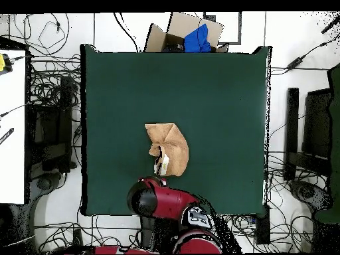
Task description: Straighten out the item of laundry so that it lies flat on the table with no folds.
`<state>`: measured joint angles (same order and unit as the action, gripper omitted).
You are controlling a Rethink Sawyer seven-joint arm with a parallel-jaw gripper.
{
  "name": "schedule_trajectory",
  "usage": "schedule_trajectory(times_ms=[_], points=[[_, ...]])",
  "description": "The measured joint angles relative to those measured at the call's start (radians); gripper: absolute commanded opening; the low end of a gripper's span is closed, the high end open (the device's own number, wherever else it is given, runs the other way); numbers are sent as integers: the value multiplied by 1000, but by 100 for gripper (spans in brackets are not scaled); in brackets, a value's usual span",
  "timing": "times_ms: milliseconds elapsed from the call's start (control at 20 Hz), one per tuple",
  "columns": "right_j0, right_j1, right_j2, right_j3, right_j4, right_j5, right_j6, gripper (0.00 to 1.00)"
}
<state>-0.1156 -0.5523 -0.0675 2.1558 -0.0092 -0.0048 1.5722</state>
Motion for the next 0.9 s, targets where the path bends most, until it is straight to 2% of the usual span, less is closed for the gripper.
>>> schedule_trajectory(times_ms=[250,900], points=[[3,46,1,-1,0,-42,0,100],[29,91,2,-3,5,-69,0,100]])
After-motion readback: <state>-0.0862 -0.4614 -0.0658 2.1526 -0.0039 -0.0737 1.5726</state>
